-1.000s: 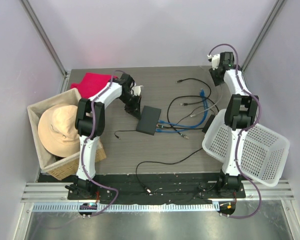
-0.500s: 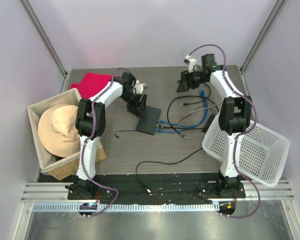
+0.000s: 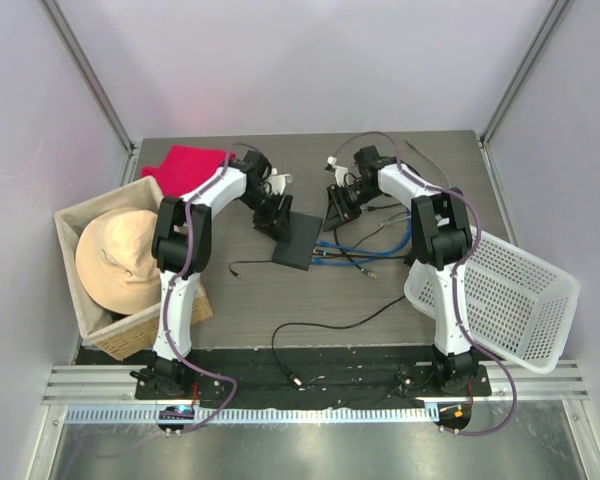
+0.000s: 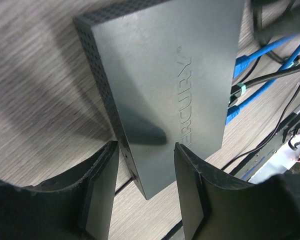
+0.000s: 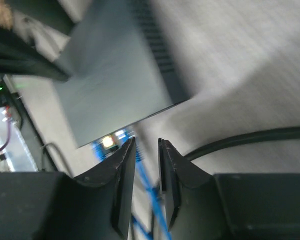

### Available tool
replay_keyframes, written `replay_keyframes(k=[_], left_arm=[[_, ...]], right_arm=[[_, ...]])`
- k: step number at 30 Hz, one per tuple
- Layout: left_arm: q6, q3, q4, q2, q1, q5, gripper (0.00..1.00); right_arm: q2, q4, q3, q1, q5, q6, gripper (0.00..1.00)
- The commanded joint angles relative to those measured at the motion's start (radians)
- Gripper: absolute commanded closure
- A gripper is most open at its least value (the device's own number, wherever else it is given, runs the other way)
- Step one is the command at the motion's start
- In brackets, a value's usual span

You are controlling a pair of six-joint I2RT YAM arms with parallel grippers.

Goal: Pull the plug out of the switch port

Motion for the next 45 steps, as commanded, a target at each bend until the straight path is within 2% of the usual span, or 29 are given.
replay_keyframes(k=[1,6,8,12,15,18,24,30,45], left_arm=[[-0.009,-0.013,0.019,-0.026,0.002,0.022,0.48],[-0.009,-0.021,0.019,-0.042,0.006,0.018,0.48],[-0.007,-0.028,0.022,-0.054,0.008,0.016,0.48],[-0.015,-0.033,0.028,-0.045,0.008,0.013,0.48],[-0.035,-0.045,0.043,-0.034,0.006,-0.044,0.48],[-0.039,-0.058,0.045,-0.023,0.005,-0.099,0.49],[-0.044,-0.074,0.045,-0.005,0.003,-0.124,0.53],[-0.038,-0.064,0.042,0.003,0.000,-0.128,0.53],[-0.032,-0.056,0.036,0.003,-0.009,-0.143,0.53]], right_arm=[[0.077,0.060,0.141,0.035,0.048,0.042,0.68],[0.166,0.089,0.299,0.078,-0.007,0.082,0.65],[0.151,0.088,0.285,0.075,-0.019,0.070,0.63],[0.120,0.059,0.216,0.035,-0.052,0.041,0.50],[0.116,-0.007,0.198,0.017,-0.125,-0.009,0.44],[0.119,-0.064,0.189,0.011,-0.168,-0.074,0.42],[0.148,-0.133,0.186,0.012,-0.199,-0.149,0.46],[0.174,-0.178,0.182,0.011,-0.191,-0.197,0.50],[0.240,-0.165,0.222,0.037,-0.173,-0.177,0.53]])
